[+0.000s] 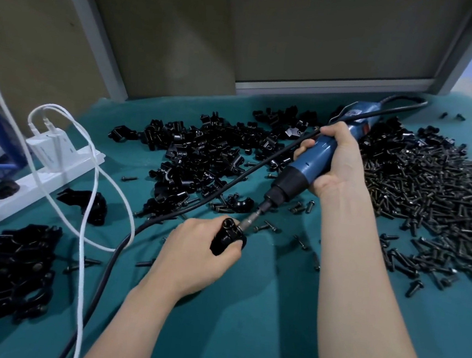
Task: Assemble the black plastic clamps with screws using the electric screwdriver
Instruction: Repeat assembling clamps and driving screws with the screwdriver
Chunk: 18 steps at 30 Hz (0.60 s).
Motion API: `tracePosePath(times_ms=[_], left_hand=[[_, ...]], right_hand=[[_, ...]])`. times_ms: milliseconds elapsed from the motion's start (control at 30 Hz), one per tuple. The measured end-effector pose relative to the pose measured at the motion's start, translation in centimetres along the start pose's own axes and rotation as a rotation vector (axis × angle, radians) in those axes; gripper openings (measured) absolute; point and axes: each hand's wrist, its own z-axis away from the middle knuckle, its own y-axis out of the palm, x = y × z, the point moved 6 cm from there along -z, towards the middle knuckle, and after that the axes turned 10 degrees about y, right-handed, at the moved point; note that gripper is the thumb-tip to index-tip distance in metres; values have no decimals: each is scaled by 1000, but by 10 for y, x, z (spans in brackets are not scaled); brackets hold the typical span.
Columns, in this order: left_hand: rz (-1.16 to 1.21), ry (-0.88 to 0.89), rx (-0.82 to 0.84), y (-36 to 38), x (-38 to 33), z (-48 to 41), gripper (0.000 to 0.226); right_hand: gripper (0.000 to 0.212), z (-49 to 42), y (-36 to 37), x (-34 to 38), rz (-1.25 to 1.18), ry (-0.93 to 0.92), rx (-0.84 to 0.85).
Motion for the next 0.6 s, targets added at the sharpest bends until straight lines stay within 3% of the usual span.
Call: tracePosePath(times_ms=[267, 600], left_hand=[[93, -101, -45, 5, 11, 0, 57], [101, -67, -74, 3, 10, 0, 56]], right_hand=[[25, -5, -14, -8, -64, 57, -57], [25, -7, -13, -14, -98, 6, -75]])
